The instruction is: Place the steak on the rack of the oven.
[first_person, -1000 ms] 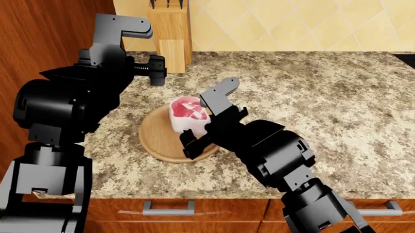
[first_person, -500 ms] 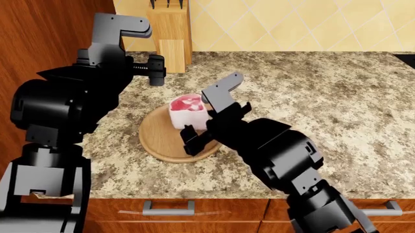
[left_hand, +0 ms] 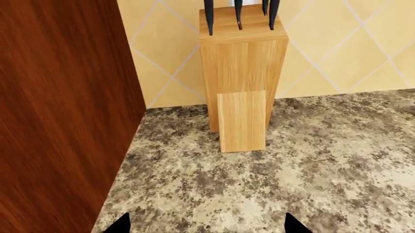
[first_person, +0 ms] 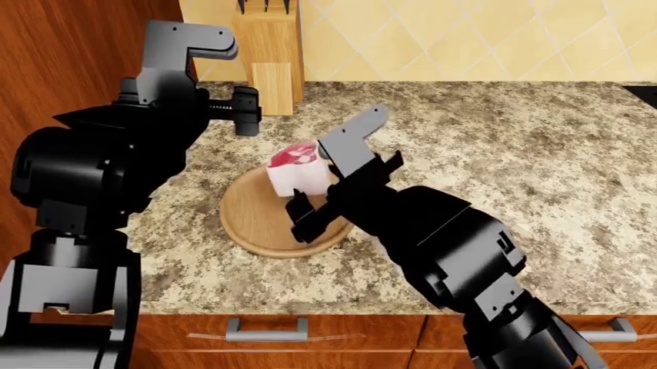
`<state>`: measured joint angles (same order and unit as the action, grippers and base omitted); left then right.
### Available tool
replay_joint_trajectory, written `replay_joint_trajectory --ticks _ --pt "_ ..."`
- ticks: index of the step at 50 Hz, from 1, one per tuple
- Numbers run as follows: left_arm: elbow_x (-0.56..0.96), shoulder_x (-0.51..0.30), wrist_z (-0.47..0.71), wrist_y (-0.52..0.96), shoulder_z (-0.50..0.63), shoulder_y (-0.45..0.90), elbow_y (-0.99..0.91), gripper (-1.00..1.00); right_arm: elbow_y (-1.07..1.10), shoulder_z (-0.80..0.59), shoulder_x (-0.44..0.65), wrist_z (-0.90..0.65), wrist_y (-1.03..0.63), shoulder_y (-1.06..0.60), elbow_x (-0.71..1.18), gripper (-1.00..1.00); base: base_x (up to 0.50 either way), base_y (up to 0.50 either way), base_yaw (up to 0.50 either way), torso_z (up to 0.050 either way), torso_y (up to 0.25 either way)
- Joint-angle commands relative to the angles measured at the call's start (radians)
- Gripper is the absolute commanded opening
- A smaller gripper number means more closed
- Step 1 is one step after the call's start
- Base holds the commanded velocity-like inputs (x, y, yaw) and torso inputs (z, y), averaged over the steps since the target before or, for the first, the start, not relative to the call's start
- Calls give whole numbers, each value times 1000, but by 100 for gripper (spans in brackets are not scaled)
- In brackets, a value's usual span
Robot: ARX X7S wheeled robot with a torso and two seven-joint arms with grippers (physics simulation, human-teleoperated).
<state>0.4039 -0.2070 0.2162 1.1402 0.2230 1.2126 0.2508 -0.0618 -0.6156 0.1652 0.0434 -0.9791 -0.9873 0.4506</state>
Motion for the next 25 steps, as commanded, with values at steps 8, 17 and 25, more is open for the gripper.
replay_joint_trajectory --ticks 8,17,25 --pt "14 -6 11 13 -8 -5 -23 100 126 -3 23 -30 -35 -2 -4 -100 0 0 0 0 0" --pt "25 -7 16 24 -17 1 -41 100 186 3 37 -55 -62 -4 2 -100 0 0 0 0 0" --pt "34 -9 21 34 -21 1 -60 100 236 27 52 -92 -94 -8 4 -100 0 0 0 0 0"
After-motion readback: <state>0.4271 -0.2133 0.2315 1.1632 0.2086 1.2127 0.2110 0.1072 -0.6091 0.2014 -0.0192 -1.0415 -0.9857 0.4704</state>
